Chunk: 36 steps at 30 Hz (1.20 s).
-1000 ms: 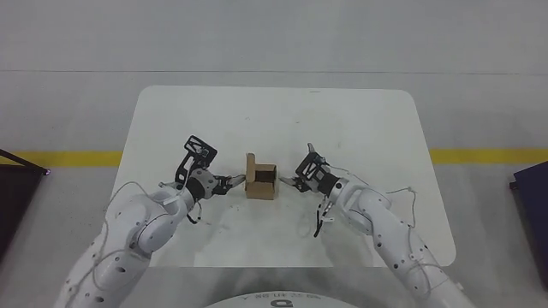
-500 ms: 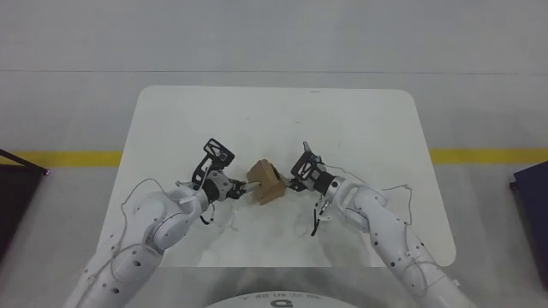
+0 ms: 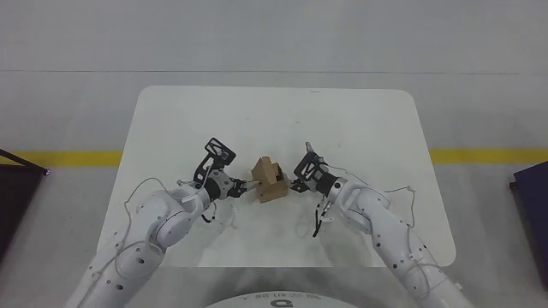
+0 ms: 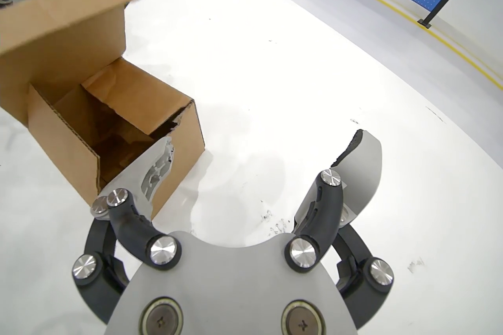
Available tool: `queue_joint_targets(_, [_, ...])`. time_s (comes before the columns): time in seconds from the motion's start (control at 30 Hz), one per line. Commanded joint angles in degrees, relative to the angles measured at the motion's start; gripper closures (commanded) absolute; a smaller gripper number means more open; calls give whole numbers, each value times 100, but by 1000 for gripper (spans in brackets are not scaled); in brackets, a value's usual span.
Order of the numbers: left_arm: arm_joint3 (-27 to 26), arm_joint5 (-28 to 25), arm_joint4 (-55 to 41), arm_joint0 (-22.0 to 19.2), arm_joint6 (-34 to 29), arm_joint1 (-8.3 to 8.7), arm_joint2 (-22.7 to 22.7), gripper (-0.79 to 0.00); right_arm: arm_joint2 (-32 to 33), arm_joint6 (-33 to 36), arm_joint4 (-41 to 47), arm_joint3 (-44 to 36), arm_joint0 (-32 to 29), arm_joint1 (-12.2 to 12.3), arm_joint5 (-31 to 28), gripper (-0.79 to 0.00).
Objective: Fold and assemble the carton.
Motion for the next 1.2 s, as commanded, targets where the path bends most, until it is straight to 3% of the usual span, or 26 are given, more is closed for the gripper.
queue_joint_targets(0.0, [-39, 37, -12, 17, 2, 7, -67, -785, 89, 5, 67, -3, -33, 11, 16, -785])
queue_joint_targets(0.37, [-348, 56, -297, 23, 43, 12, -309, -785, 375, 209, 290, -50, -215, 65, -206, -785])
queue_joint_targets(0.63, [-201, -425, -167, -195, 320, -43, 70, -785, 71, 390, 225, -43, -38, -2, -232, -785])
queue_joint_targets(0.83, [48, -275, -100, -261, 319, -86, 243, -785, 4, 490, 226, -91, 39, -25, -227, -785])
queue_joint_targets(1.17, [35, -195, -172, -2, 253, -34, -67, -785, 40, 469, 220, -221, 10, -21, -269, -785])
